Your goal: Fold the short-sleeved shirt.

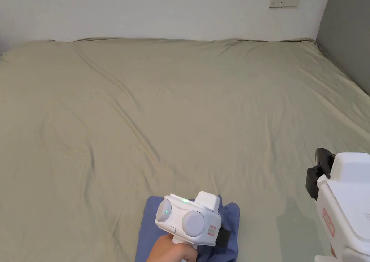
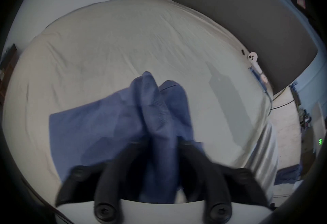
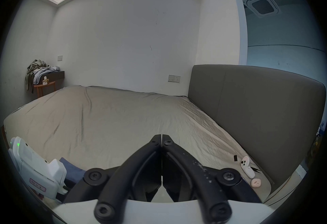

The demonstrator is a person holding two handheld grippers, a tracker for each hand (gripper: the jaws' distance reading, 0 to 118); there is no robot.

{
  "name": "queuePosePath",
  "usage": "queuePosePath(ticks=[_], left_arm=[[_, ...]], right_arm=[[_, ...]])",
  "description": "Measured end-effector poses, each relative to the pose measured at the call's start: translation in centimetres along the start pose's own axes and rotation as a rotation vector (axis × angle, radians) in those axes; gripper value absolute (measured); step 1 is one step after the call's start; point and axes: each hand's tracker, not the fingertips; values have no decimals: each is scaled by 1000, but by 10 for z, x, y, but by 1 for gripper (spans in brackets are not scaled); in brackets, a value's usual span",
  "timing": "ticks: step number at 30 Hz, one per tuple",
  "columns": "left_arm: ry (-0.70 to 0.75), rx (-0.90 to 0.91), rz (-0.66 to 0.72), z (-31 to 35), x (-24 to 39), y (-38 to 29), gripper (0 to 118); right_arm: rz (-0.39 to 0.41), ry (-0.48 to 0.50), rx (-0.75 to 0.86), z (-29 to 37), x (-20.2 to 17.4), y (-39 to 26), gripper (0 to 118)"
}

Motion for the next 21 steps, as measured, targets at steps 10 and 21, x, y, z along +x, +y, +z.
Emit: queuePosePath(ticks=[10,21], left_arm=[[-46,391,178,79,-21,5,115],[153,536,197,79,-58,-24,0]], right_arm=[[-2,13,7,3,-8,7,2],[-8,26,16,0,-11,7,2]])
